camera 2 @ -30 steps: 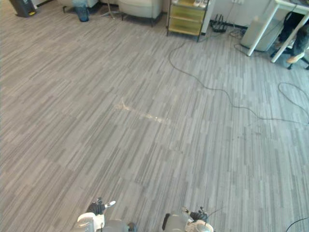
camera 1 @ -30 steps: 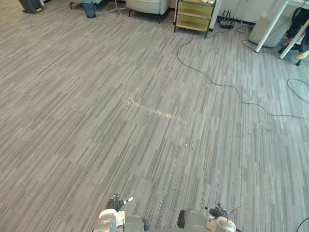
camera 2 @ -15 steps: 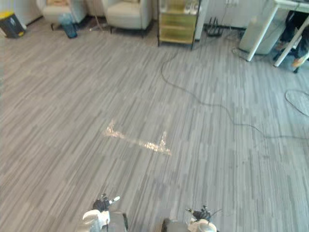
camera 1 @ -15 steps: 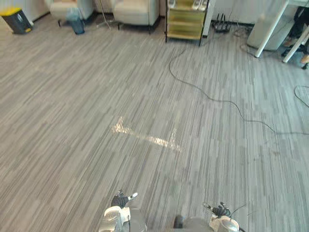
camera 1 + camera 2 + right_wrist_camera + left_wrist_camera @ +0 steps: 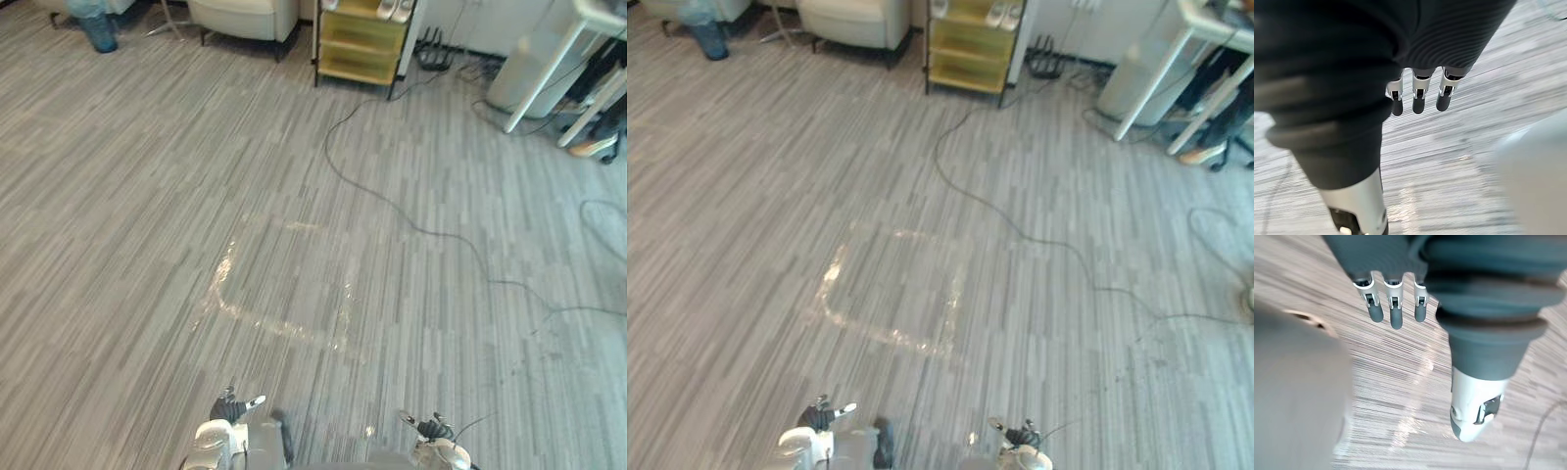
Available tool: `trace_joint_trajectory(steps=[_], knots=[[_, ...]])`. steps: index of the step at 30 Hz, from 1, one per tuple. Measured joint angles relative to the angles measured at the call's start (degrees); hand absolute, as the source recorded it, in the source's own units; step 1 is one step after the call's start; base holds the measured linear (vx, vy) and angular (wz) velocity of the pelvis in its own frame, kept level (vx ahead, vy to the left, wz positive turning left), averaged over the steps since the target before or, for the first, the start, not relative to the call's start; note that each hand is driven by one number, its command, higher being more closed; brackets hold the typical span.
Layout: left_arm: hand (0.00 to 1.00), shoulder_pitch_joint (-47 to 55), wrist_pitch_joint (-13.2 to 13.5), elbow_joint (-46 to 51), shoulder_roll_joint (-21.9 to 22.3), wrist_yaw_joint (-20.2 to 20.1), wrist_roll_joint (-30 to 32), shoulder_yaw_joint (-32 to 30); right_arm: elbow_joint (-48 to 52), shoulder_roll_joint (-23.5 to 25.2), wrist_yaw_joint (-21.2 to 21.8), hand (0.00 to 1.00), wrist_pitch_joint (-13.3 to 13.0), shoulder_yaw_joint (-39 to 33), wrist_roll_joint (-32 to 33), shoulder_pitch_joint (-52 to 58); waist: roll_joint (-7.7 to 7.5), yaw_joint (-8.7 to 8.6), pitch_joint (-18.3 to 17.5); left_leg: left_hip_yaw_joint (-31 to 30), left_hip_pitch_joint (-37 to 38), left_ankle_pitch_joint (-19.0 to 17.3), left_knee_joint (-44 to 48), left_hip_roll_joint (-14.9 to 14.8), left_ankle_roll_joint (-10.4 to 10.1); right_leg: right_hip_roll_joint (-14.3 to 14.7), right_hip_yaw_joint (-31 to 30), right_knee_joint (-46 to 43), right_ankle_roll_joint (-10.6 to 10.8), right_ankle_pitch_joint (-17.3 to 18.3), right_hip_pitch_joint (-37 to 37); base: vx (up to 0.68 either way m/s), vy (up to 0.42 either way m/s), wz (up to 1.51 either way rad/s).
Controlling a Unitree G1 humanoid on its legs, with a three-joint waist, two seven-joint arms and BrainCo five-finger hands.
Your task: Pick up cushions and gather them together orderly.
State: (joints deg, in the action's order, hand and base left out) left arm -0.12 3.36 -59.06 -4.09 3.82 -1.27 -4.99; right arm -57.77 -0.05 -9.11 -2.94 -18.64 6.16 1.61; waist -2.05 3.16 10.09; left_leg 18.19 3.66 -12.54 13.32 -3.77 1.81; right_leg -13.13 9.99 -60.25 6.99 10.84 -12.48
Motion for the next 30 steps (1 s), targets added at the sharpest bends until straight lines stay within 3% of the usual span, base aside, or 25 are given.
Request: trace_joint_trajectory(steps=[1, 2, 3, 4, 5, 6, 7, 8, 10, 11, 12, 14, 15, 18, 19, 20, 21, 22, 23, 24, 26, 27, 28, 29, 30], knots=[[0.0, 0.19, 0.02, -0.11, 0.34, 0.01, -0.02, 0.27, 0.45, -0.48, 0.06, 0.0, -0.05, 0.58, -0.05, 0.09, 0.51, -0.4, 0.27, -0.03, 3.32, 0.01, -2.08, -0.39, -0.01, 0.27, 2.69, 3.91, -2.06, 2.22, -1.96, 0.55, -0.149, 0.22], [0.0, -0.45, 0.16, -0.08, 0.45, -0.04, -0.02, 1.77, 0.49, -0.83, 0.14, 0.0, -0.05, 0.79, 0.16, 0.28, 0.51, -0.99, 0.24, -0.35, 5.6, 0.01, -3.12, -0.92, -0.01, 1.06, 5.52, 16.67, -3.21, 3.22, -5.2, 0.45, -0.141, 0.28], [0.0, -0.51, 0.19, -0.06, 0.45, -0.05, -0.02, 1.99, 0.56, -0.89, 0.14, 0.0, -0.09, 0.78, 0.21, 0.28, 0.51, -1.11, 0.24, -0.47, 5.82, 0.01, -3.21, -1.02, -0.01, 1.42, 5.44, 19.48, -3.5, 2.95, -5.71, 0.53, -0.239, 0.46], [0.0, -0.65, 0.16, -0.15, 0.54, -0.11, -0.03, 2.2, 0.55, -1.35, 0.15, 0.0, -0.08, 0.82, 0.2, -0.01, 0.54, -1.52, 0.26, -1.42, 6.55, -0.16, -3.57, -1.25, -0.29, 2.52, 4.27, 30.21, -3.8, 0.25, -6.81, 0.47, -0.297, 0.77], [0.0, -0.09, 0.17, -0.17, 0.69, -0.09, 0.03, 2.17, 0.26, -2.13, 0.12, 0.0, 0.03, 0.81, 0.11, 0.26, 0.47, -2.8, 0.18, -3.35, 8.51, -2.23, -4.12, -1.65, -3.78, 4.24, 0.43, 44.72, -3.03, -8.32, -6.67, 0.47, -0.297, 0.81], [0.0, 0.03, 0.15, -0.26, 0.56, -0.08, 0.03, 2.18, 0.2, -2.36, 0.12, 0.0, 0.01, 0.72, 0.18, 0.32, 0.26, -2.94, 0.08, -4.19, 8.88, -2.77, -4.29, -1.64, -4.61, 4.56, -0.06, 44.8, -2.8, -11.29, -6.38, 0.48, -0.31, 0.72], [0.0, -0.01, 0.1, -1.48, 1.65, -0.05, 0.12, 1.97, -0.63, -3.41, 0.16, 0.0, 0.02, 0.42, 0.14, 0.23, 2.46, -2.9, 0.36, -6.14, 10.51, -3.9, -4.31, -3.6, -6.19, 6.23, -0.49, 41.56, -5.17, -12.1, -6.46, 0.46, -0.295, 0.18], [0.0, 0.24, 0.13, -1.72, 2.77, -0.03, 0.85, 1.26, -1.57, -4.93, 0.11, 0.0, 0.01, -0.66, -0.02, -0.47, 4.54, -2.29, -0.31, -8.63, 8.43, -3.5, 1.58, -5.86, -6.45, 7.28, 0.11, 36.24, -5.97, -6.24, -7.52, 0.46, -0.295, 0.14], [0.0, 0.21, 0.12, -1.63, 3.43, 0.05, 1.23, -0.52, -1.53, -4.56, -0.02, 0.0, 0.12, -1.67, 0.29, -0.27, 5.32, -2.77, -0.08, -10.83, 4.37, -2.56, 12.21, -7.77, -7.68, 7.35, 1.84, 34.29, -7.13, -3.58, -6.1, 0.44, -0.312, 0.3], [0.0, 0.15, 0.1, -0.33, 4.24, 0.04, 1.17, -2.24, -1.1, -4.58, -0.1, 0.0, 0.11, -1.52, 0.56, 0.34, 5.8, -2.96, 0.23, -13.22, -2.2, 3.56, 27.65, -10.11, -7.42, 8.16, 3.02, 34.08, -8.21, -1.16, -2.69, 0.51, -0.355, 0.36], [0.0, 0.25, 0.16, 0.5, 4.5, 0.01, 1.14, -2.89, -0.6, -4.52, -0.19, 0.0, 0.12, -1.15, 0.56, 0.82, 5.44, -2.52, 0.49, -13.73, -4.76, 5.75, 33.8, -11.25, -7.2, 8.43, 3.46, 34.27, -8.73, -0.35, -1.06, 0.5, -0.289, 0.09], [0.0, 0.25, 0.26, 2.57, 4.58, -0.04, 1.07, -2.9, 0.85, -3.19, -0.27, 0.0, -0.09, -0.06, 0.9, 1.41, 5.1, -1.31, 0.64, -11.51, -12.08, 4.54, 47.22, -13.8, -6.42, 9.37, 3.32, 36.56, -9.68, 2.32, 5.76, 0.4, -0.152, -0.17], [0.0, 0.23, 0.29, 3.05, 4.61, -0.06, 1.07, -2.86, 0.85, -2.74, -0.27, 0.0, -0.05, 0.08, 1.13, 1.41, 4.86, -1.27, 0.73, -10.22, -13.52, 4.01, 47.62, -13.96, -6.21, 9.33, 3.24, 37.58, -9.94, 3.2, 7.55, 0.37, -0.106, -0.02], [0.0, 0.21, 0.75, 4.56, 4.91, -0.05, 1.06, -2.5, 1.05, -2.1, -0.55, 0.0, 0.03, 0.76, 1.59, 1.69, 4.62, -0.27, 0.71, -2.29, -19.43, 1.55, 38.15, -14.09, -5.34, 9.09, 3.35, 43.05, -8.63, 3.9, 13.88, 0.35, -0.023, 0.01], [0.0, 0.02, 0.99, 4.53, 4.89, -0.03, 1.07, -2.38, 1.01, -2.15, -0.76, 0.0, 0.08, 0.53, 1.82, 1.74, 4.47, 0.03, 0.73, -0.69, -19.95, 1.43, 29.64, -12.41, -5.76, 8.69, 3.36, 44.09, -7.72, 3.86, 15.12, 0.44, 0.073, -0.02], [0.0, -0.38, 1.13, 4.37, 4.89, -0.02, 1.07, -2.31, 0.92, -2.15, -0.89, 0.0, 0.08, -0.16, 1.81, 1.57, 4.29, 0.13, 0.77, -0.5, -19.99, 2.63, 15.42, -8.71, -6.32, 7.76, 3.2, 45.49, -6.55, 4.65, 17.17, 0.47, 0.102, -0.02], [0.0, -0.47, 1.14, 4.24, 4.89, -0.02, 1.07, -2.23, 0.8, -2.11, -0.92, 0.0, 0.06, -0.73, 1.81, 1.41, 4.28, 0.12, 0.77, -0.96, -19.97, 4.11, 9.92, -7.38, -6.6, 7.53, 3.12, 46.07, -6.28, 4.9, 17.82, 0.5, 0.153, -0.1], [0.0, -0.51, 1.24, 3.98, 4.77, 0.05, 1.0, -1.73, 0.47, -2.17, -1.03, 0.0, 0.11, -1.47, 1.79, 1.06, 4.23, 0.36, 0.8, -2.38, -19.63, 9.35, 0.83, -5.11, -6.69, 7.12, 2.57, 47.25, -5.21, 5.65, 19.24, 0.64, 0.224, -0.29], [0.0, -0.63, 1.32, 3.63, 4.17, 0.23, 1.0, -0.77, 0.17, -1.83, -1.09, 0.0, 0.16, -1.39, 1.71, 0.54, 2.7, 0.78, 0.52, -2.85, -18.44, 14.88, -1.05, -2.71, -4.74, 6.04, 0.82, 49.12, -4.4, 6.07, 20.99, 0.53, 0.188, -0.24], [0.0, -0.95, 1.31, 3.02, 3.48, 0.49, 1.0, -0.15, -0.04, -1.39, -1.06, 0.0, 0.12, -1.33, 1.67, 0.53, 2.4, 0.54, -0.14, -2.75, -18.3, 13.69, -0.79, -1.94, -4.55, 5.66, 0.45, 49.97, -4.44, 5.8, 21.3, 0.68, 0.219, -0.11], [0.0, -2.13, 1.12, 1.61, 1.58, 0.62, 1.11, 0.39, -0.74, 0.24, -0.96, 0.0, 0.18, -1.48, 1.32, -0.18, 0.27, 0.1, 0.02, -2.15, -20.36, 9.68, 8.78, -2.1, -1.71, 4.11, -3.58, 50.68, -3.67, 1.49, 23.11, 0.59, 0.209, 0.08], [0.0, -2.11, 1.15, 1.58, 1.4, 0.6, 1.12, 0.37, -0.87, 0.33, -0.96, 0.0, 0.18, -1.48, 1.16, -0.13, 0.14, 0.19, -0.06, -2.07, -20.74, 9.21, 10.68, -2.3, -1.48, 4.08, -4.24, 50.34, -3.68, 0.93, 23.35, 0.43, 0.21, -0.15], [0.0, -1.89, 1.22, 1.43, 0.62, 0.56, 1.12, 0.49, -1.86, 0.05, -0.89, 0.0, 0.2, -1.44, 0.66, -0.15, 0.11, 0.47, -0.78, -1.39, -22.3, 6.25, 16.1, -2.49, -0.99, 4.17, -6.53, 46.85, -2.7, -1.13, 23.11, 0.3, 0.167, -0.23], [0.0, -1.57, 1.21, 1.23, 0.8, 0.56, 1.13, 0.68, -1.91, -0.34, -0.89, 0.0, 0.19, -1.44, 0.6, 0.31, 0.69, 0.59, -1.91, -1.8, -21.4, 5.67, 14.29, -2.39, -0.93, 4.48, -7.48, 43.8, -2.58, -1.15, 21.6, 0.3, 0.18, -0.35], [0.0, -0.8, 1.09, 0.67, 0.99, 0.55, 1.11, 2.09, -1.92, -0.98, -0.87, 0.0, 0.15, -1.42, 0.57, 0.73, 1.42, 0.36, -3.04, -1.9, -18.6, 0.55, 11.69, -2.47, -1.85, 4.37, -7.79, 35.55, -1.13, -0.87, 17.96, 0.35, 0.152, -0.08]])
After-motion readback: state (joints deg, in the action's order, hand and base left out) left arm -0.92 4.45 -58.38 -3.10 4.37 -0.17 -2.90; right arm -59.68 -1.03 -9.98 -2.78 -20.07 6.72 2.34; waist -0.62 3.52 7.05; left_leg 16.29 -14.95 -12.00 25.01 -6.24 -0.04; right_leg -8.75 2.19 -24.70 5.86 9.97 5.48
